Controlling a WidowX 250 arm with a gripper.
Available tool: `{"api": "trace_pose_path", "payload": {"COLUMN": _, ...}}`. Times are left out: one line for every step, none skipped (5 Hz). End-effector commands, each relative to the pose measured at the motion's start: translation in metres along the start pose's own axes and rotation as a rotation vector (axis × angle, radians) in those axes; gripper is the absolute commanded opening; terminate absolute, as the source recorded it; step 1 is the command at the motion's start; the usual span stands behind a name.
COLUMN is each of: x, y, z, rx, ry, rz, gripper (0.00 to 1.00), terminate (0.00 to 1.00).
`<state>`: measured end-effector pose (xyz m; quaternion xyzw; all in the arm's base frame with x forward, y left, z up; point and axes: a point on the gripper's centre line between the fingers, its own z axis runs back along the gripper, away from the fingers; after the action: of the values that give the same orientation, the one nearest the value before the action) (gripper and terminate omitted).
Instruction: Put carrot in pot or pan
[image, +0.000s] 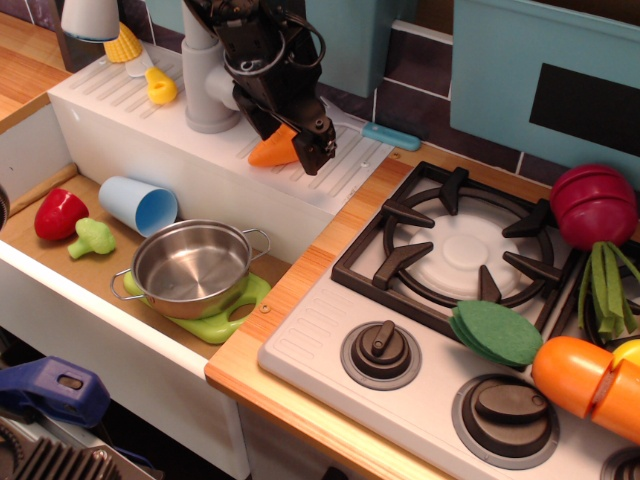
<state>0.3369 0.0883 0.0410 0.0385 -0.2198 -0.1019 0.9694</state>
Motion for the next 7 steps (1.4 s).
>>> {"api": "trace_pose_path", "payload": {"x": 0.007, "y": 0.016, "z": -0.001, "rx": 0.037, "ry": -0.043, "rz": -0.044, "gripper": 1.00, "terminate": 0.00}}
{"api": "trace_pose_path", "payload": {"x": 0.009, "y": 0.021, "z": -0.011, "rx": 0.032, "ry": -0.060, "rz": -0.052, "gripper": 1.00, "terminate": 0.00}}
{"api": "trace_pose_path", "payload": {"x": 0.014, "y": 0.025, "z": -0.019, "rx": 0.029, "ry": -0.076, "rz": -0.065, "gripper": 1.00, "terminate": 0.00}}
{"api": "trace_pose_path", "payload": {"x": 0.022, "y": 0.033, "z": -0.026, "rx": 0.023, "ry": -0.085, "rz": -0.082, "gripper": 1.00, "terminate": 0.00}}
{"api": "trace_pose_path", "payload": {"x": 0.028, "y": 0.039, "z": -0.031, "rx": 0.004, "ry": -0.089, "rz": -0.086, "gripper": 1.00, "terminate": 0.00}}
{"api": "trace_pose_path", "payload": {"x": 0.027, "y": 0.034, "z": -0.032, "rx": 0.001, "ry": -0.081, "rz": -0.045, "gripper": 0.00, "terminate": 0.00}}
{"api": "trace_pose_path", "payload": {"x": 0.023, "y": 0.021, "z": -0.020, "rx": -0.021, "ry": -0.046, "rz": 0.010, "gripper": 0.00, "terminate": 0.00}}
